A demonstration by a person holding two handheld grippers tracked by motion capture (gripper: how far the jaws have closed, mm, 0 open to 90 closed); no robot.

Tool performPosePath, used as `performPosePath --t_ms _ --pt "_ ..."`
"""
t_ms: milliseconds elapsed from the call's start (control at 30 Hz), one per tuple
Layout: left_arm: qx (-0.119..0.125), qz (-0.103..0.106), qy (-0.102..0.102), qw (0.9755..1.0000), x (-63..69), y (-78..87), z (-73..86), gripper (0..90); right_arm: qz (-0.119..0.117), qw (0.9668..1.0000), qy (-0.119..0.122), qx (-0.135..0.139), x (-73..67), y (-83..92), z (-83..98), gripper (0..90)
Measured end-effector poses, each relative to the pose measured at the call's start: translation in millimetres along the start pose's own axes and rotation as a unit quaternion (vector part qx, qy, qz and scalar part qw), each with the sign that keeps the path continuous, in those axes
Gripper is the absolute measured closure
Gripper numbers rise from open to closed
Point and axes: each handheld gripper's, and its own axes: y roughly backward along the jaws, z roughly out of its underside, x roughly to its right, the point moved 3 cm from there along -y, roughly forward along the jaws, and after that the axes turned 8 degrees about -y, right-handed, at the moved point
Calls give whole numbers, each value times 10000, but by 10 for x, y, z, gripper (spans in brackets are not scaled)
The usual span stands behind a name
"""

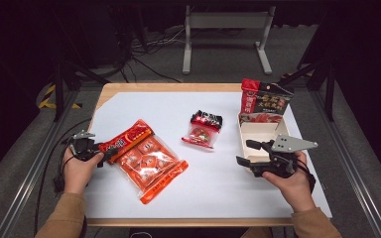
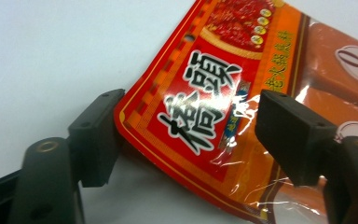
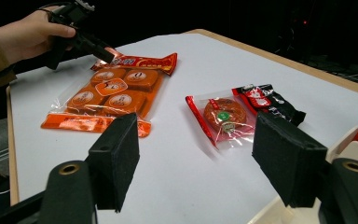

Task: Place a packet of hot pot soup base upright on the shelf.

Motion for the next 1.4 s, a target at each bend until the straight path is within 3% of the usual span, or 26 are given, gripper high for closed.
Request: performPosePath --t_ms 67,133,167,200,267,433,467,567,667,900,967,1000,1033,1067,1133,1200,1300,1400 --pt "130 93 -23 9999 15 13 -15 320 -12 10000 9 -4 -5 -4 0 323" --pt "104 210 -33 9997 25 19 -20 410 -8 10000 13 -11 -6 -7 1 323" --pt "68 292 7 9995 45 9 -17 410 -13 10000 14 -13 -9 -12 3 323" --pt "-82 242 -42 9997 54 -13 2 417 -24 10000 11 -22 -12 -16 6 322" --pt "-134 151 -74 9998 48 -24 15 424 -23 10000 12 -18 -14 -16 5 321" --pt "-167 2 -34 9999 24 -12 15 340 -46 10000 8 5 -17 -3 0 317" --pt "-104 -173 7 9998 7 11 5 301 -45 10000 7 5 -16 -2 0 317" --pt "-96 -346 121 9993 -38 47 4 257 -34 10000 18 1 -17 1 1 314" --pt "-201 -254 333 9989 -93 33 54 245 -34 10000 29 -2 -18 2 3 314" --pt "-182 -150 320 9992 -81 29 50 245 -30 10000 41 -34 -22 -8 7 313" --pt "-55 301 433 9986 -43 22 44 345 -29 10000 47 -37 -24 -11 7 313" --pt "-55 301 433 9986 -43 22 44 354 -29 10000 47 -37 -24 -11 7 313" --pt "-32 444 382 9983 -2 1 32 358 -34 10000 46 -37 -25 -13 7 312" --pt "-66 394 264 9989 2 1 27 376 -37 10000 45 -41 -26 -13 8 312" --pt "-75 459 270 9986 30 -5 17 398 -42 10000 41 -43 -24 -12 10 312" --pt "-168 410 160 9989 66 -23 9 427 -44 10000 31 -54 -22 -11 11 312" --pt "-148 346 153 9992 76 -34 8 479 -58 10000 26 -49 -26 -14 11 312" --pt "-118 306 118 9994 77 -16 3 621 -66 10000 21 -58 -28 -20 14 312"
